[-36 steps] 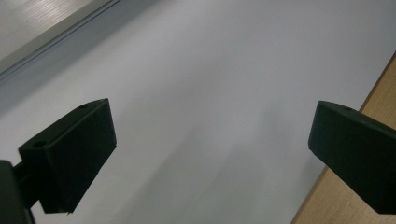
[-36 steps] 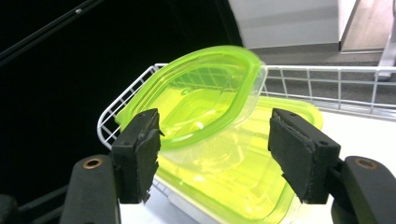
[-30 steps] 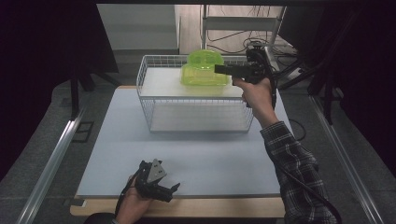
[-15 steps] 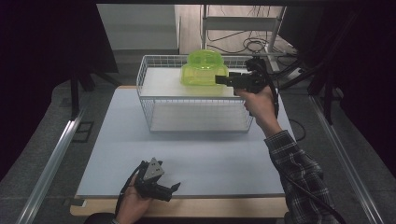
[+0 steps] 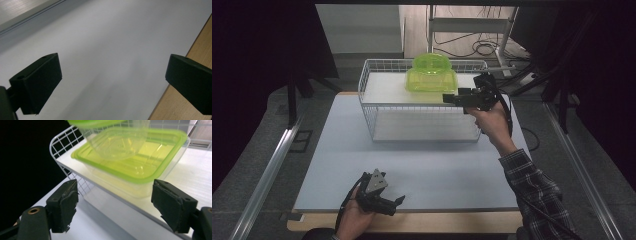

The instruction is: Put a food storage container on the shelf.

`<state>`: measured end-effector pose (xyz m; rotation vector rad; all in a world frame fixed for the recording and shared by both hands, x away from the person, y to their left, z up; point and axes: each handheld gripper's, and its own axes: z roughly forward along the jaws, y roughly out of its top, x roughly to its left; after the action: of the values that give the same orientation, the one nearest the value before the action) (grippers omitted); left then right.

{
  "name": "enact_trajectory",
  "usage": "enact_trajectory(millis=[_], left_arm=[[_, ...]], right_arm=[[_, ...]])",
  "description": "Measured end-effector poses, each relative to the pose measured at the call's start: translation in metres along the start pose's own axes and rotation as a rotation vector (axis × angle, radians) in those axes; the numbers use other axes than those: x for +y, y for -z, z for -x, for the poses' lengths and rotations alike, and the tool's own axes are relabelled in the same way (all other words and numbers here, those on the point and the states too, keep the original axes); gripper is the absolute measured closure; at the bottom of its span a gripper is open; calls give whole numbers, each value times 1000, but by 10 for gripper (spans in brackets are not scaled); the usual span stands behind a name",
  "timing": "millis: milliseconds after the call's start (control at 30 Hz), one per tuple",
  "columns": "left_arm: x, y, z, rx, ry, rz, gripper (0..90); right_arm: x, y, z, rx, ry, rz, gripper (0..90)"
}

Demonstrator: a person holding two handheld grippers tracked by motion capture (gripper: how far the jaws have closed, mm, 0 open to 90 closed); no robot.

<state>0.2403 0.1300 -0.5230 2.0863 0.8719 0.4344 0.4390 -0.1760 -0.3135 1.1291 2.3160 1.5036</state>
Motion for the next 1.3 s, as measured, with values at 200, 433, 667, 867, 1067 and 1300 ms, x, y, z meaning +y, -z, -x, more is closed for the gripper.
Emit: enact_trajectory(millis=[200, 433, 667, 867, 1067, 1300], left_arm=[[0, 0, 0, 1, -1, 1, 4], [0, -1, 1, 5, -10, -4, 4], [0, 0, 0, 7, -19, -9, 4], [0, -1, 0, 5, -20, -11, 4], [0, -1, 0, 5, -21, -15, 4], [-1, -1, 1, 6, -22, -17, 4]], right_arm=[[-10, 1, -2, 8, 29, -12, 182], [-22, 2, -5, 5, 57, -24, 155], [-33, 3, -9, -8, 97, -32, 128], [-44, 0, -12, -20, 135, -50, 110], [-54, -3, -14, -25, 157, -65, 99], [-66, -7, -13, -29, 172, -75, 86]])
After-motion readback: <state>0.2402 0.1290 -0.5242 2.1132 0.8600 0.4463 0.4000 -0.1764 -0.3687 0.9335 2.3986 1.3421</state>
